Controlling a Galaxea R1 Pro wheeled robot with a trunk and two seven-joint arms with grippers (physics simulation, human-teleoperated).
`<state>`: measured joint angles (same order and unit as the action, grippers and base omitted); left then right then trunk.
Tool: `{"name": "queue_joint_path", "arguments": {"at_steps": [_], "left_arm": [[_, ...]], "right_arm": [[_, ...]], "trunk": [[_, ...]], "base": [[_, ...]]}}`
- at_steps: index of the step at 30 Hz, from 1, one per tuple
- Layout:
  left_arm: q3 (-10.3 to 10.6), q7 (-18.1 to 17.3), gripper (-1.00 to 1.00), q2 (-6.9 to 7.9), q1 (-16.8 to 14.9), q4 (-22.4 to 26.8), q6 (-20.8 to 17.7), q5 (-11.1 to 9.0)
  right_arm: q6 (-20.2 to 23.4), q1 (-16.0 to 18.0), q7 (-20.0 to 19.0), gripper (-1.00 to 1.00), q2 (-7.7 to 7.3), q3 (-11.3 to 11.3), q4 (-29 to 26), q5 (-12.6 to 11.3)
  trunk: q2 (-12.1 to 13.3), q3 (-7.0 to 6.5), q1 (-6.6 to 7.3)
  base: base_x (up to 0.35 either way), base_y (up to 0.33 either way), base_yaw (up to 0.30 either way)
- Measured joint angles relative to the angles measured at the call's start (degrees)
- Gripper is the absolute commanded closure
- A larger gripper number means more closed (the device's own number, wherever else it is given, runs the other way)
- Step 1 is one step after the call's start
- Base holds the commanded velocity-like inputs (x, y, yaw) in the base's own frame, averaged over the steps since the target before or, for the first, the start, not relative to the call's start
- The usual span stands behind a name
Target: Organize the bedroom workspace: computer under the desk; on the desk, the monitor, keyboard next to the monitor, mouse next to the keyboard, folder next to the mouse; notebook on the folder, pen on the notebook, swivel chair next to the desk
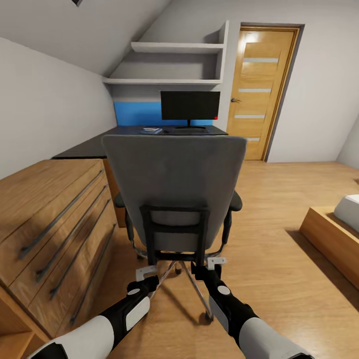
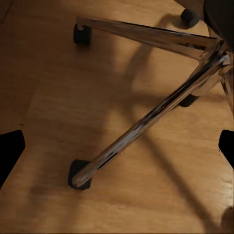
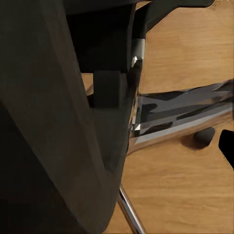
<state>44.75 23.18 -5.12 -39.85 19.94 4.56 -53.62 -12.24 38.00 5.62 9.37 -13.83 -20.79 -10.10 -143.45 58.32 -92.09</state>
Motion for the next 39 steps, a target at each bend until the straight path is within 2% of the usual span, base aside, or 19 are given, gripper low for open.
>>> {"name": "queue_joint_path", "arguments": {"at_steps": [10, 15, 17, 20, 39], "left_arm": [[0.08, -0.03, -1.0, -0.01, 0.02, -0.03, 0.02, -0.1], [0.19, -0.03, -1.0, -0.02, 0.03, -0.05, 0.01, -0.38], [0.15, -0.06, -1.0, -0.01, 0.02, -0.1, 1.81, -0.32], [0.08, -0.09, -1.0, -0.01, 0.03, -0.2, 2.56, -0.43], [-0.04, -0.09, -1.0, -0.01, 0.02, -0.27, 2.75, -0.05]], "right_arm": [[-3.14, 0.01, -0.15, -1.0, -0.03, -0.21, 0.54, 0.19], [-3.22, 0.0, -0.17, -1.0, -0.05, -0.23, 0.59, 0.2], [-3.22, 0.0, -0.15, -1.0, -0.08, -0.26, 0.61, 0.19], [-3.21, -0.01, -0.16, -1.0, -0.08, -0.32, 0.63, 0.16], [-3.24, 0.0, -0.06, -1.0, -0.01, -0.2, 0.7, 0.18]], "trunk": [[0.0, -0.01, 0.0], [0.0, -0.13, 0.0], [0.0, -0.14, 0.0], [0.0, -0.14, 0.0], [0.0, -0.15, 0.0]], "base": [[0.322, -0.072, -0.024], [0.322, -0.106, -0.098], [0.322, -0.027, -0.009], [0.322, -0.008, -0.003], [0.322, -0.011, 0.0]]}}
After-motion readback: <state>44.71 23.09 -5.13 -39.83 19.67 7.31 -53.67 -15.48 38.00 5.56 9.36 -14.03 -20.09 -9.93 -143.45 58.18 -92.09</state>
